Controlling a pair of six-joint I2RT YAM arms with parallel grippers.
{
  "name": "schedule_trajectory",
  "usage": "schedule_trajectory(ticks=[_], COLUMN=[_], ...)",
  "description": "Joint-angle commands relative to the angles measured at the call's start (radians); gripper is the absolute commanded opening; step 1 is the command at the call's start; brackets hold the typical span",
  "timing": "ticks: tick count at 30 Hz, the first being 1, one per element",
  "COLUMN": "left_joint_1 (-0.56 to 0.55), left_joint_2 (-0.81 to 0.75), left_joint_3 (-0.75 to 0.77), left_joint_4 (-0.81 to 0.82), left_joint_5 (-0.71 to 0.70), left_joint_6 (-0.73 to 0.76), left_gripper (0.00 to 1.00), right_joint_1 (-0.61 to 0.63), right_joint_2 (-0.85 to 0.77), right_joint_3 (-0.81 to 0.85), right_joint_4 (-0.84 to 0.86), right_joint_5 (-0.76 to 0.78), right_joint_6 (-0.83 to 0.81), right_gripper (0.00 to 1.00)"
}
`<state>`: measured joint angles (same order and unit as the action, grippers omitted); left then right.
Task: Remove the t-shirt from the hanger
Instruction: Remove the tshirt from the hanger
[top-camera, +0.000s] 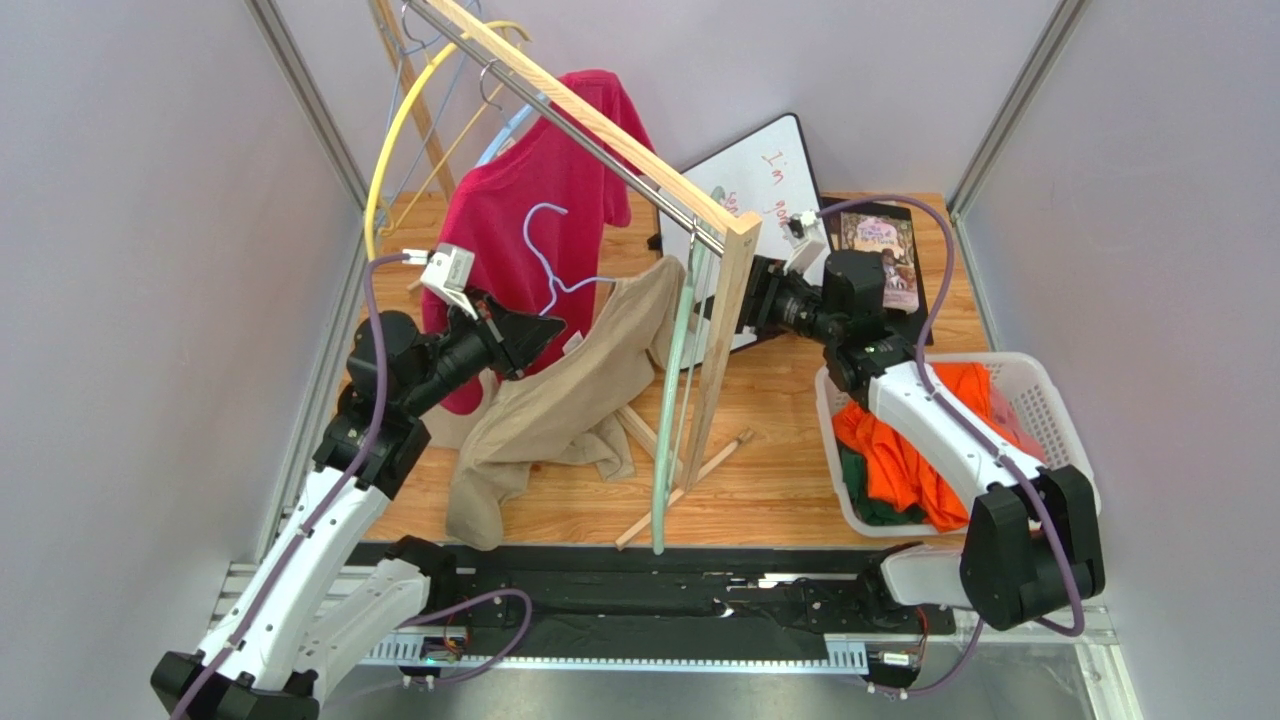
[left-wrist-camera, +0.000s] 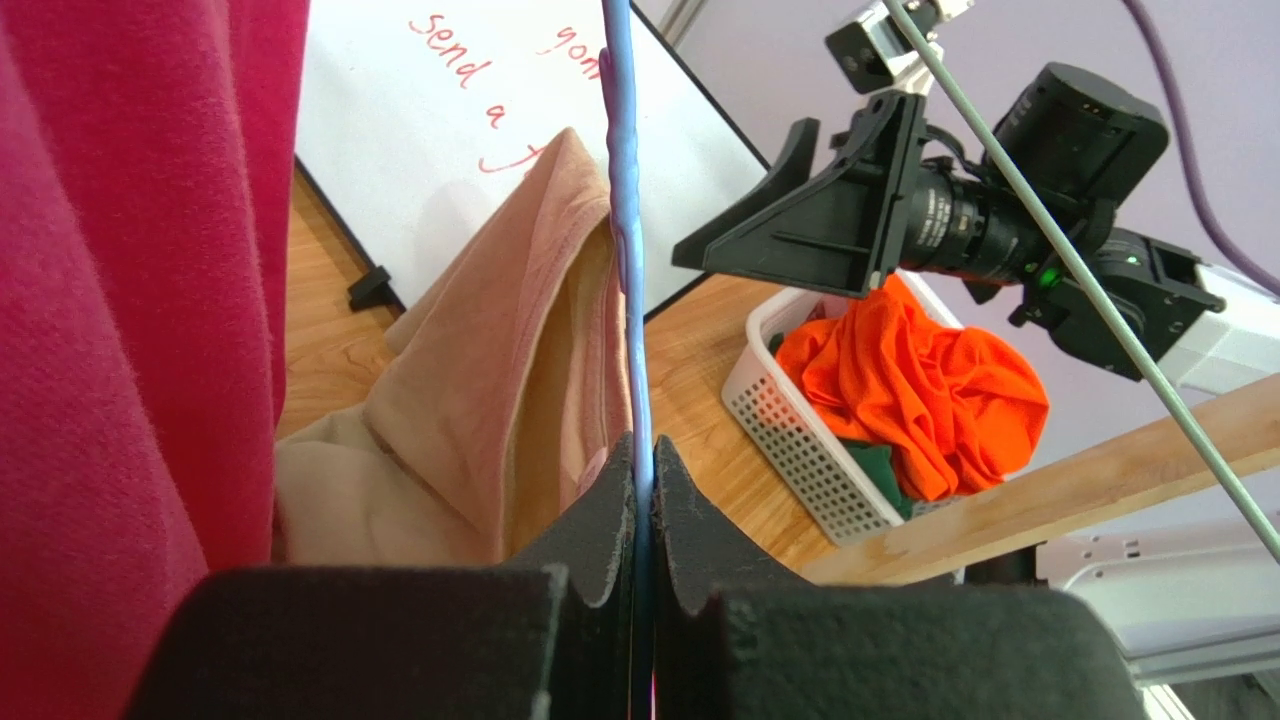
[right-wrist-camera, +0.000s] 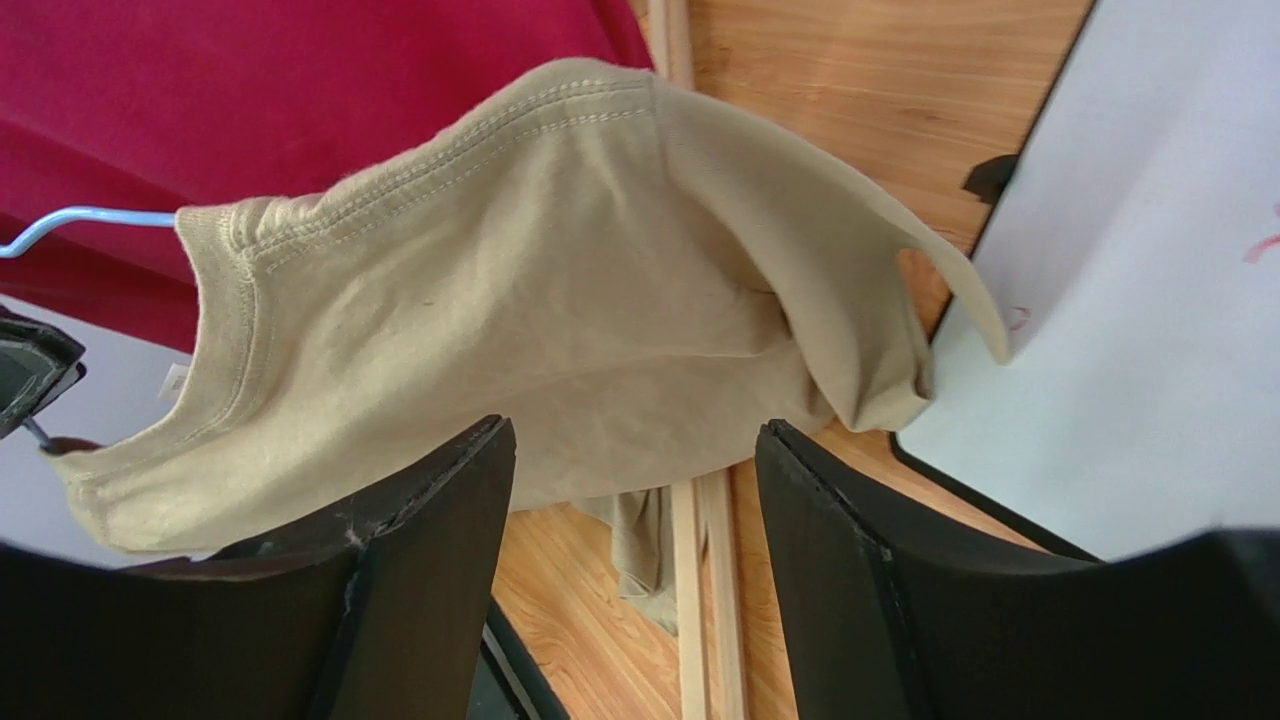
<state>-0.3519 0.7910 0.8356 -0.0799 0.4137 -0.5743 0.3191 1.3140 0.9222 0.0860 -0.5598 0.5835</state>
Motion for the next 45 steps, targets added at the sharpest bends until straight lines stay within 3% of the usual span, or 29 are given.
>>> schedule_trajectory(ticks=[1, 7, 11, 18, 27, 35, 41, 45], left_joint_1=[0.005, 0.005, 0.005, 0.004, 0.004, 0.004, 0.004, 0.004], left_joint_2=[-0.019, 0.025, 0.05, 0.086, 0.09, 0.109, 0.108, 0.094], left_joint_3=[-0.021, -0.023, -0.013, 0.023, 0.03, 0.048, 0.043, 0.051], left_joint_4=[0.06, 0.115, 0.109, 0.032, 0.028, 0.014, 0.006, -0.015], left_joint_5=[0.025, 0.068, 0.074, 0.066, 0.094, 0.134, 0.154, 0.145], left_joint_6=[-0.036, -0.071, -0.082, -0.041, -0.03, -0.012, 0.001, 0.017], left_gripper=[0.0, 0.0, 0.0, 0.0, 0.0, 0.0, 0.0, 0.0], right_joint_1=[0.057, 0.155, 0.187, 0.209, 0.238, 0.264, 0.265, 0.267], right_joint_2=[0.037, 0.102, 0.136, 0.142, 0.185, 0.203, 0.214, 0.209], right_joint_3=[0.004, 0.032, 0.023, 0.027, 0.05, 0.073, 0.083, 0.079], right_joint_4=[0.152, 0.242, 0.334, 0.402, 0.465, 0.489, 0.463, 0.433], right_joint_5=[-0.045, -0.009, -0.028, -0.022, -0.009, 0.029, 0.109, 0.139], right_joint_6=[0.016, 0.056, 0.117, 0.162, 0.223, 0.259, 0.331, 0.34], right_gripper=[0.66, 0.73, 0.72, 0.5, 0.64, 0.65, 0.54, 0.31])
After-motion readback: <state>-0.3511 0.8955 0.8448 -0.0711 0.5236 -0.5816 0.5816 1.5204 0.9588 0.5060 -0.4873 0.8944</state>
